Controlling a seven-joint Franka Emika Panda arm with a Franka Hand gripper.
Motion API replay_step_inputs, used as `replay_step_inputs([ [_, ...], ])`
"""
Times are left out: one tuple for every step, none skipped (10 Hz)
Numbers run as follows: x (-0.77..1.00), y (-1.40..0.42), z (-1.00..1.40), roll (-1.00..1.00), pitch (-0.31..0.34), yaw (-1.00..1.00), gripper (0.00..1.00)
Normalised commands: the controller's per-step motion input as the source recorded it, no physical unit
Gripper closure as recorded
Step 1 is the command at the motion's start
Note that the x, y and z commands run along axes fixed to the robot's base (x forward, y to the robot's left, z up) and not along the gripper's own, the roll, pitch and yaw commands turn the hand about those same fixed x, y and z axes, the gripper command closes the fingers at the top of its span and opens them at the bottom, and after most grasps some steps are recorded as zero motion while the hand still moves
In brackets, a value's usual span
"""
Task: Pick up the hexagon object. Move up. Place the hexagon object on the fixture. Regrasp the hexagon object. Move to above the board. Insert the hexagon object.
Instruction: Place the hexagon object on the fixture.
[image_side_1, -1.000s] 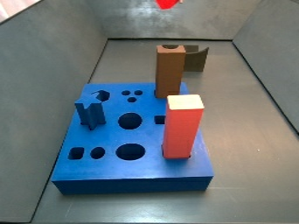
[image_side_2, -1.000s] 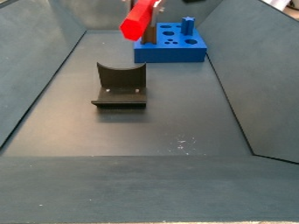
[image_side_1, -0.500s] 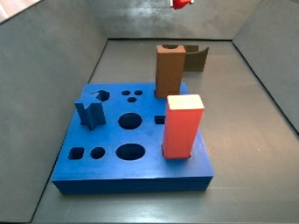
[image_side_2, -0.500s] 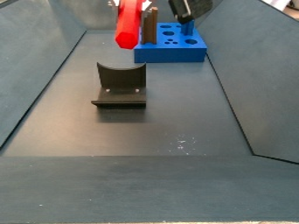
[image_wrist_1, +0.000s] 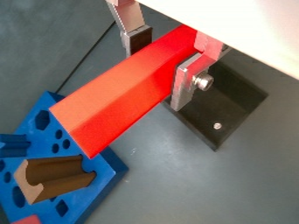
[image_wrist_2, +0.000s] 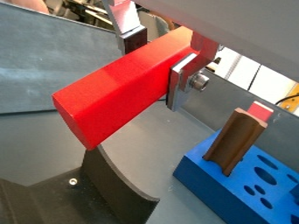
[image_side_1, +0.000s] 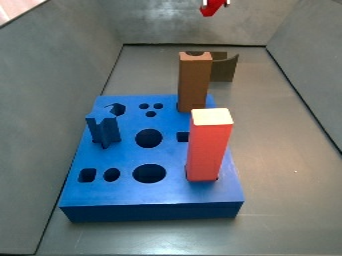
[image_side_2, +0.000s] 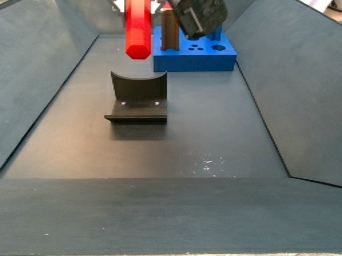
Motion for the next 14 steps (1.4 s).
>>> replay_step_inputs([
  [0.15, 0.13, -1.0, -1.0, 0.361, -0.18, 1.0],
  [0.16, 0.14, -1.0, -0.96, 0.309, -0.27, 1.0],
  [0.17, 0.13, -1.0, -0.8, 0.238, -0.31, 1.0],
  [0.18, 0.13, -1.0, -0.63, 0.169, -0.32, 1.0],
  [0.19, 0.13, -1.0, -0.41, 0.078, -0.31, 1.0],
  [0.2, 0.12, -1.0, -0.27, 0.016, -0.29, 1.0],
  [0.2, 0.12, -1.0, -0.17, -0.049, -0.24, 1.0],
  [0.18, 0.11, -0.94, -0.16, -0.085, -0.2, 1.0],
  [0.13, 0.08, -0.71, -0.15, -0.111, -0.14, 1.0],
  [0.12, 0.07, -0.6, -0.14, -0.116, -0.11, 1.0],
  [0.09, 0.05, -0.41, -0.12, -0.122, -0.06, 1.0],
  [0.07, 0.05, -0.29, -0.1, -0.121, -0.02, 1.0],
  [0.06, 0.07, -0.27, -0.09, -0.115, 0.0, 1.0],
  [0.05, 0.06, -0.28, -0.08, -0.11, 0.01, 1.0],
])
